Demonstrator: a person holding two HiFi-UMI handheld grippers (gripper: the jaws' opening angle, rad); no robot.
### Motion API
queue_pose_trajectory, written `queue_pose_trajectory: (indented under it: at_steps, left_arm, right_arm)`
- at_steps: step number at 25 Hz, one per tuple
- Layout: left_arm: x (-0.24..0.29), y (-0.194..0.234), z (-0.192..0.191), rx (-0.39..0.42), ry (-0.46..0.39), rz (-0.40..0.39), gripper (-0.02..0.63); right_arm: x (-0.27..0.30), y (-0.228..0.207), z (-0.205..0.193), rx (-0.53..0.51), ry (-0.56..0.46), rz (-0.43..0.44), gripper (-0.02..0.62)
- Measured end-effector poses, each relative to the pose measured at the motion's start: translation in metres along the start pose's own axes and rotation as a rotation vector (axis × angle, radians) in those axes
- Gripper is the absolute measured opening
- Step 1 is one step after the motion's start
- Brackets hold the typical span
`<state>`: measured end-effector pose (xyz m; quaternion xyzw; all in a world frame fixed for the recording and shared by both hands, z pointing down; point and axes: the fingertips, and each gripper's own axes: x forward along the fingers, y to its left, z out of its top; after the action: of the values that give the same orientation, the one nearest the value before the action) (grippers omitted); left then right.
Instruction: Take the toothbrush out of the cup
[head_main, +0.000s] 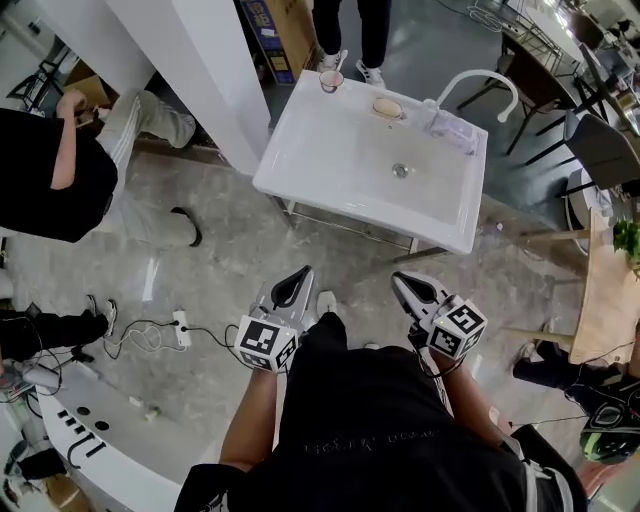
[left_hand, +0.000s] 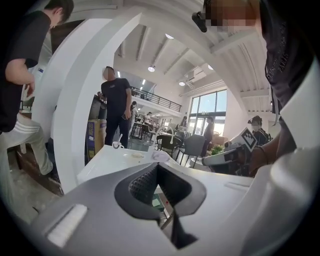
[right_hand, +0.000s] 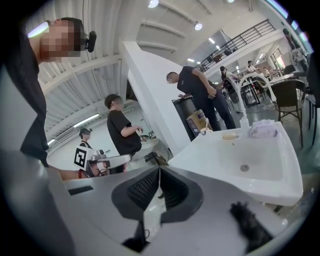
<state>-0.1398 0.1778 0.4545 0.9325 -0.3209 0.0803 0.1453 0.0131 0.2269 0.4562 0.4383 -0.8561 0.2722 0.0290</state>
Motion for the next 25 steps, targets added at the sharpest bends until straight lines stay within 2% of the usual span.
queue_pose_trajectory:
  at_steps: [15, 20, 25]
  left_arm:
    - [0.002, 0.084, 0.019, -0.032, -0.03, -0.008, 0.006]
    - [-0.005, 0.098, 0.024, -0.03, -0.046, 0.004, 0.006]
    - [-0.011, 0.093, 0.03, -0.029, -0.083, 0.005, 0.006]
  right_arm:
    - [0.072, 0.016, 0.023, -0.014, 0.029, -0.021, 0.015]
    - [0.081, 0.029, 0.031, -0.038, 0.05, -0.019, 0.015]
    - [0.087, 0.035, 0.032, -0.074, 0.086, -0.01, 0.015]
